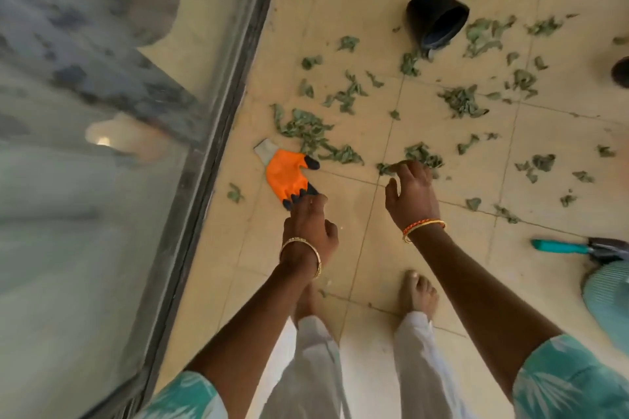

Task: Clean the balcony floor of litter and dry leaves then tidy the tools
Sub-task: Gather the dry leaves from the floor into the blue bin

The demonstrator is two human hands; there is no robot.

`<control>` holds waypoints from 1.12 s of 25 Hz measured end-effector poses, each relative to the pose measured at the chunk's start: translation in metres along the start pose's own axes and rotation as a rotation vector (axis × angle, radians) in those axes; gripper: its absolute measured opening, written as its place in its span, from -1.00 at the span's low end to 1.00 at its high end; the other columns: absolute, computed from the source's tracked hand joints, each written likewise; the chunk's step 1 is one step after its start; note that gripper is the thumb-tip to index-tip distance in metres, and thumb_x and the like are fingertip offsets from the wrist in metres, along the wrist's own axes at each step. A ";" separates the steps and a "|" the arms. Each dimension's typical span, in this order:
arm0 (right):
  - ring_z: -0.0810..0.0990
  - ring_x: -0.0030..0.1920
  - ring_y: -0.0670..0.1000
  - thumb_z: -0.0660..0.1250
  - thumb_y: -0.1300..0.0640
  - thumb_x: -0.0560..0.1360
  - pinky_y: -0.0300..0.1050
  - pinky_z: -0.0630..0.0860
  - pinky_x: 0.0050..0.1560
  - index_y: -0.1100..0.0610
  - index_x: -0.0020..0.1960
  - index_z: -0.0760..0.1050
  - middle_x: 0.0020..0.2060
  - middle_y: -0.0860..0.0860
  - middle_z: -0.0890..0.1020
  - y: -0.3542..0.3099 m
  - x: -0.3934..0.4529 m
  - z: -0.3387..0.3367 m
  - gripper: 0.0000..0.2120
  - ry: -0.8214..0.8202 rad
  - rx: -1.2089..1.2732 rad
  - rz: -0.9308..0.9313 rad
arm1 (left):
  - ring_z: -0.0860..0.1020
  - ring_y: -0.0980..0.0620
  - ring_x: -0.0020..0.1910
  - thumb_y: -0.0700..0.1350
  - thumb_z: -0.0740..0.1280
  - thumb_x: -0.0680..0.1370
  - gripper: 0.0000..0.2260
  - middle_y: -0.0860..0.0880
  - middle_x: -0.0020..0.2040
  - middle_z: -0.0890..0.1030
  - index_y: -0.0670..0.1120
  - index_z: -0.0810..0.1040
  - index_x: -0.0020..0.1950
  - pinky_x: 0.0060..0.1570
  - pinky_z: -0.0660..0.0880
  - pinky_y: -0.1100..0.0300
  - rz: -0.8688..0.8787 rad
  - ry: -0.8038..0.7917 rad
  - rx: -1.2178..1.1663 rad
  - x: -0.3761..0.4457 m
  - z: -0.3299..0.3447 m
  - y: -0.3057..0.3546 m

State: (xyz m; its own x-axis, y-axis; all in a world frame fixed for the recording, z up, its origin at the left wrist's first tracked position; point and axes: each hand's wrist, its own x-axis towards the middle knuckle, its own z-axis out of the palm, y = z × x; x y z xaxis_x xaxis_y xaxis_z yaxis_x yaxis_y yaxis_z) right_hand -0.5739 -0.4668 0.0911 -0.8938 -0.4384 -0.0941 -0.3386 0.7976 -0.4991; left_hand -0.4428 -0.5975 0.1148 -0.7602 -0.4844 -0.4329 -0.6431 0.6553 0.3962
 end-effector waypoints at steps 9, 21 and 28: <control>0.33 0.36 0.32 0.27 0.40 0.45 0.25 0.40 0.25 0.23 0.29 0.48 0.32 0.26 0.43 0.129 0.048 0.192 -0.59 -0.009 -0.182 -0.157 | 0.54 -0.04 0.02 -0.30 0.25 0.49 -0.82 -0.11 0.03 0.57 -0.17 0.54 0.06 -0.04 0.50 0.15 0.378 0.208 -0.203 0.168 0.143 -0.055; 0.62 -0.23 -0.02 0.37 0.40 0.40 -0.22 0.59 -0.16 0.12 -0.02 0.61 -0.16 0.07 0.60 0.121 0.081 0.148 -0.75 0.188 0.476 -0.073 | 0.53 0.08 -0.15 -0.07 0.16 0.64 -0.81 0.00 -0.09 0.59 -0.11 0.53 0.06 -0.20 0.41 0.27 0.412 0.277 -0.592 0.216 0.172 0.036; 0.52 -0.32 -0.12 0.38 0.33 0.38 -0.30 0.48 -0.30 0.10 0.04 0.44 -0.32 0.00 0.64 0.118 0.066 0.137 -0.71 0.144 0.400 -0.055 | 0.50 0.00 -0.46 -0.04 0.13 0.62 -0.67 -0.04 -0.44 0.52 -0.13 0.49 -0.27 -0.53 0.41 0.26 -0.165 -0.123 -1.029 0.202 0.191 0.050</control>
State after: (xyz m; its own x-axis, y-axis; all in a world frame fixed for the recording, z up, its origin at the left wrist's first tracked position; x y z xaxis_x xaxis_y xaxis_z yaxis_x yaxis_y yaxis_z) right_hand -0.6326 -0.4582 -0.0926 -0.9194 -0.3903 0.0490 -0.2713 0.5390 -0.7974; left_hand -0.6104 -0.5518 -0.1076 -0.6785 -0.4232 -0.6005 -0.5495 -0.2502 0.7972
